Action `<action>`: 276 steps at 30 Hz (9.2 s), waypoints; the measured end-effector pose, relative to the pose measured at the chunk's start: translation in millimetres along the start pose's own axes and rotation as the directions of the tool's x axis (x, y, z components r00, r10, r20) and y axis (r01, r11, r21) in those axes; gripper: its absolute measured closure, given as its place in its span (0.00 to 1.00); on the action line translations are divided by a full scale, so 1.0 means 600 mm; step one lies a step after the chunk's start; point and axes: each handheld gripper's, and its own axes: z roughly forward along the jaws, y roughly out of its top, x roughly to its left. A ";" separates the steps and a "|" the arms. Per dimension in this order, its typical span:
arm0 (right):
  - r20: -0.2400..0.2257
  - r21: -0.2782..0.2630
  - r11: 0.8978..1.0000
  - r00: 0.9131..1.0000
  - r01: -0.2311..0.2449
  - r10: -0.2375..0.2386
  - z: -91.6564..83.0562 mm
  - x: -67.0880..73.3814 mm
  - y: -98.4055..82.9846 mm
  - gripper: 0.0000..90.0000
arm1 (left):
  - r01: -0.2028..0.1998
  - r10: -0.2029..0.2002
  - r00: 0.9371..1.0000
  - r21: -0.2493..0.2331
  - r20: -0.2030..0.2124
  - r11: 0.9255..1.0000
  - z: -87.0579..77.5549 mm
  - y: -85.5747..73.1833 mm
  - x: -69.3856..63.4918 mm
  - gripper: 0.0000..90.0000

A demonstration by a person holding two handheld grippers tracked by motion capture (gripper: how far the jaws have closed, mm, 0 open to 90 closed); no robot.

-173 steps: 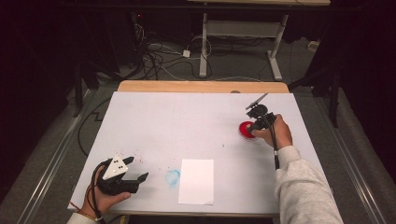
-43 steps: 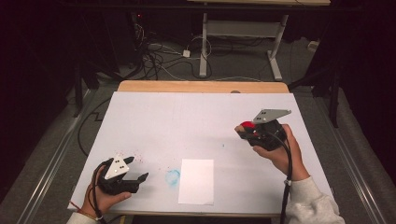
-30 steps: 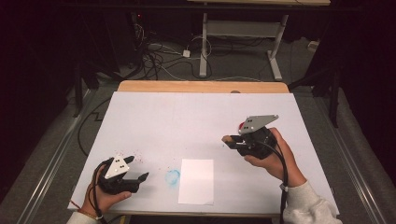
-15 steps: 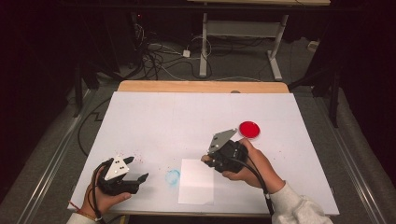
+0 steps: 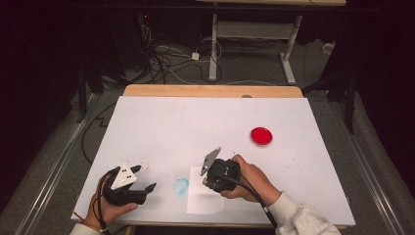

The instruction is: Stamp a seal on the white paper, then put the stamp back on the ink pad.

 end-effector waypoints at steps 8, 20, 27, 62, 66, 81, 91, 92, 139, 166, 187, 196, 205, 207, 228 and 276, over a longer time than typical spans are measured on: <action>-0.037 0.070 0.997 0.999 0.015 -0.013 0.029 0.008 0.005 0.84 | 0.001 -0.001 1.000 0.005 0.003 1.000 0.000 -0.001 0.000 0.23; -0.029 0.154 0.987 0.999 0.038 -0.034 0.051 0.008 0.012 0.84 | -0.001 0.001 1.000 0.003 0.008 1.000 0.000 -0.001 -0.001 0.23; -0.034 0.186 0.982 0.999 0.043 -0.037 0.061 0.007 0.016 0.84 | 0.003 -0.003 1.000 0.002 0.003 1.000 -0.001 -0.001 -0.001 0.24; -0.027 0.227 0.971 0.997 0.075 -0.071 0.068 0.012 0.026 0.84 | 0.001 -0.001 1.000 0.006 0.009 1.000 0.004 0.002 -0.005 0.24; -0.033 0.230 0.970 0.997 0.072 -0.066 0.068 0.010 0.026 0.84 | -0.002 0.002 1.000 0.005 0.009 1.000 0.004 0.002 -0.006 0.24; -0.006 0.077 0.997 1.000 0.028 -0.028 0.033 0.004 0.011 0.84 | 0.006 -0.006 1.000 -0.005 0.012 1.000 0.001 -0.001 -0.002 0.24; 0.010 -0.035 0.999 1.000 0.002 -0.002 -0.005 0.003 -0.003 0.84 | 0.000 0.000 1.000 -0.005 0.013 1.000 0.000 0.000 -0.004 0.24; 0.010 -0.038 0.999 1.000 0.001 -0.001 -0.008 0.003 -0.006 0.84 | 0.000 0.000 1.000 -0.005 0.013 1.000 0.000 0.000 -0.004 0.24; 0.141 -0.149 0.982 0.980 -0.119 0.140 -0.100 -0.050 -0.083 0.84 | -0.020 0.021 0.999 -0.010 0.026 1.000 0.005 0.005 -0.002 0.24; 0.254 -0.061 0.953 0.919 -0.296 0.301 -0.128 -0.162 -0.134 0.84 | -0.021 0.021 1.000 0.006 0.020 1.000 0.008 0.006 -0.009 0.24; 0.276 0.049 0.874 0.847 -0.484 0.454 -0.076 -0.269 -0.164 0.84 | -0.011 0.010 1.000 0.005 0.023 1.000 0.008 0.005 -0.007 0.23; 0.288 0.101 0.839 0.823 -0.535 0.490 -0.044 -0.303 -0.174 0.84 | -0.010 0.010 1.000 0.007 0.025 1.000 0.008 0.003 -0.005 0.23; 0.305 0.140 0.825 0.816 -0.548 0.490 -0.026 -0.315 -0.170 0.83 | -0.006 0.006 1.000 0.003 0.025 1.000 0.007 0.002 -0.004 0.23; 0.296 0.147 0.823 0.819 -0.548 0.492 -0.023 -0.316 -0.170 0.83 | -0.007 0.007 1.000 0.006 0.026 1.000 0.008 0.002 -0.004 0.23; 0.298 0.138 0.815 0.808 -0.563 0.508 -0.017 -0.320 -0.173 0.79 | -0.008 0.007 1.000 0.007 0.030 1.000 0.008 0.002 -0.004 0.23; 0.404 -0.460 0.829 0.756 -0.319 0.515 -0.123 -0.177 -0.187 0.27 | -0.014 0.014 1.000 0.002 0.009 1.000 0.007 0.004 -0.008 0.23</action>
